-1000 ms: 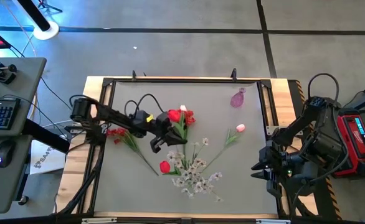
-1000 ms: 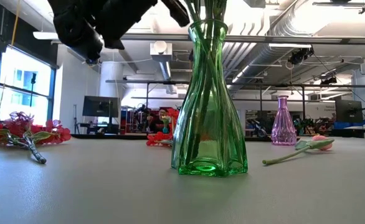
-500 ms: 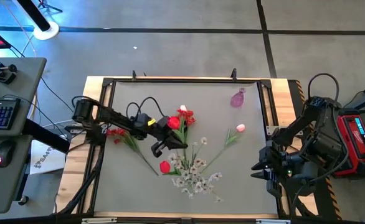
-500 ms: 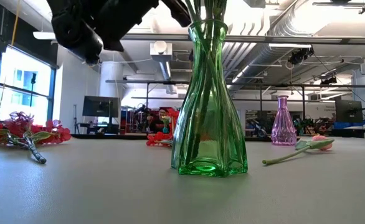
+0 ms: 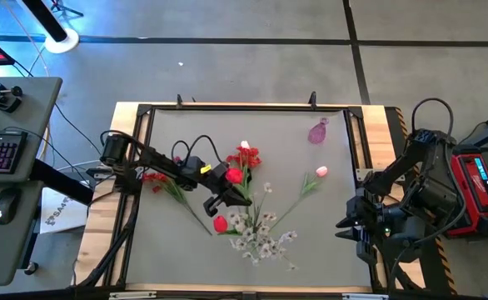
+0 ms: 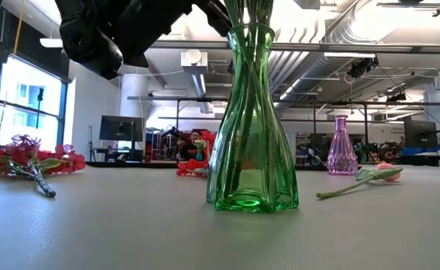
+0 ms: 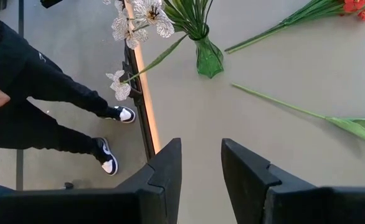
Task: Sort flowers into vase by color
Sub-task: Put the red flower into the green vase
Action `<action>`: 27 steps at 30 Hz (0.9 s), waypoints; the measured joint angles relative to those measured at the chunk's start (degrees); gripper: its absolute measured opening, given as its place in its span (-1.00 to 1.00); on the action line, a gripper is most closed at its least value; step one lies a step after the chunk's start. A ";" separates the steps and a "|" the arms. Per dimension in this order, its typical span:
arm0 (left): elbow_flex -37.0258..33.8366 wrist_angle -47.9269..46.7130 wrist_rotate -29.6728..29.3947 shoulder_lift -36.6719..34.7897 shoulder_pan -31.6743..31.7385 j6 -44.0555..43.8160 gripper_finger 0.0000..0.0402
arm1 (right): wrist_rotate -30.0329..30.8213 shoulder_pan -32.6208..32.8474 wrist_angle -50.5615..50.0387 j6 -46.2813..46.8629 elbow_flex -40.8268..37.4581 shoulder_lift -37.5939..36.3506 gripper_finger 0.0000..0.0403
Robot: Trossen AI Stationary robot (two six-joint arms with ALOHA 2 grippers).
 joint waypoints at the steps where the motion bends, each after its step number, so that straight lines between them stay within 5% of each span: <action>1: 0.00 0.00 0.25 0.06 0.00 0.36 -1.00 | 0.00 0.00 0.02 0.00 0.00 0.00 -0.50; 27: 0.05 -11.73 10.67 0.20 -1.14 10.56 -0.87 | 0.00 -0.01 0.00 -0.02 0.00 0.00 -0.50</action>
